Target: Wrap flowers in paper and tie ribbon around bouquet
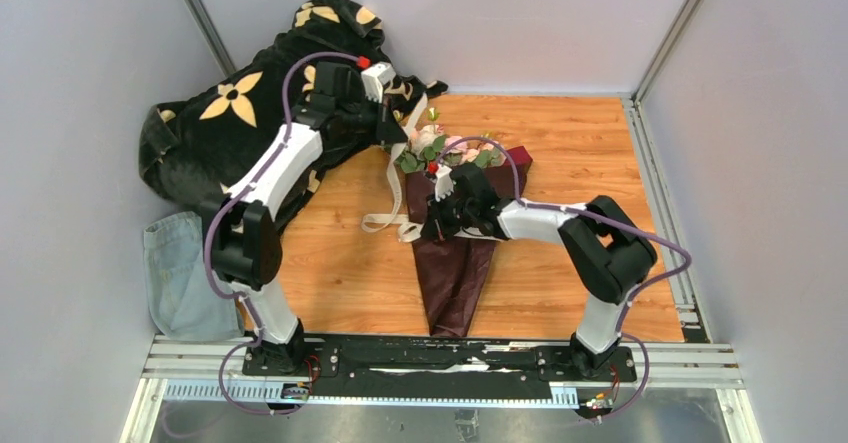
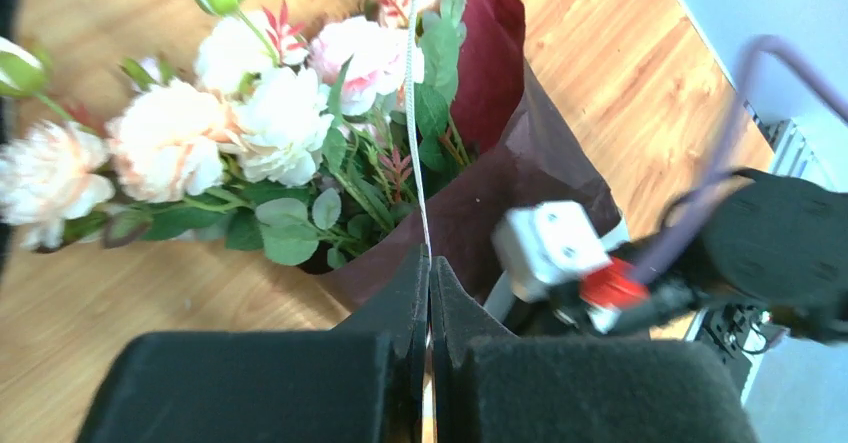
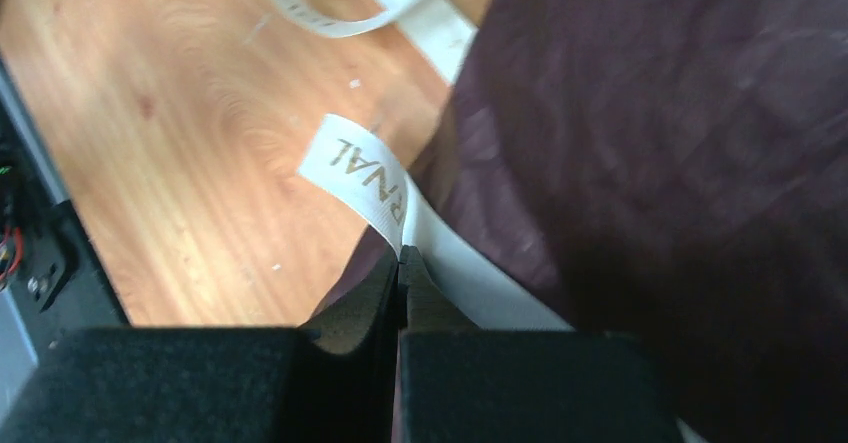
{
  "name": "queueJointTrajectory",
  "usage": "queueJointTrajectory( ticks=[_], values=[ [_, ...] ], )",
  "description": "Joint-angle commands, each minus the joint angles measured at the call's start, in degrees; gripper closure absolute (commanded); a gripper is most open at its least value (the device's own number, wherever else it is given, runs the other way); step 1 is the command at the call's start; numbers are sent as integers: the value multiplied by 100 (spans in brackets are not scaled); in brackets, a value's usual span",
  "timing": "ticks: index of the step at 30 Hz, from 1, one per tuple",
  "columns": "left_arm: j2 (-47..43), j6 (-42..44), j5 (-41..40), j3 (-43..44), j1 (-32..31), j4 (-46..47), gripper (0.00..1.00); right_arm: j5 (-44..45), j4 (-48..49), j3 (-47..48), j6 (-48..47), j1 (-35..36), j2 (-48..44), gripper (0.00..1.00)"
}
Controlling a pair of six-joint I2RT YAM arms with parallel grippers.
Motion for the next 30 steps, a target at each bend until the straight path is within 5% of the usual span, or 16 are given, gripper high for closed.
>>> queueJointTrajectory(
  ticks=[1,7,20,24,30],
  values=[
    [-746,388,-126,21,38,-335,100,262,-631,774,91,-292,502,100],
    [-1312,643,489,8,-291,-876,100,-296,-1051,1429,221,-523,1200,100],
    [-323,1189,2047,1316,-3206,-1944,100,-1547,-523,1401,795,-1102,1444,92],
    [304,1656,1570,2037,-3529,-1962,100,-1781,-701,1449,643,-1236,1550,94],
    [1155,1415,-20,2914,-3103,-1322,100,-2044,-726,1322,568,-1272,1433,94]
  ],
)
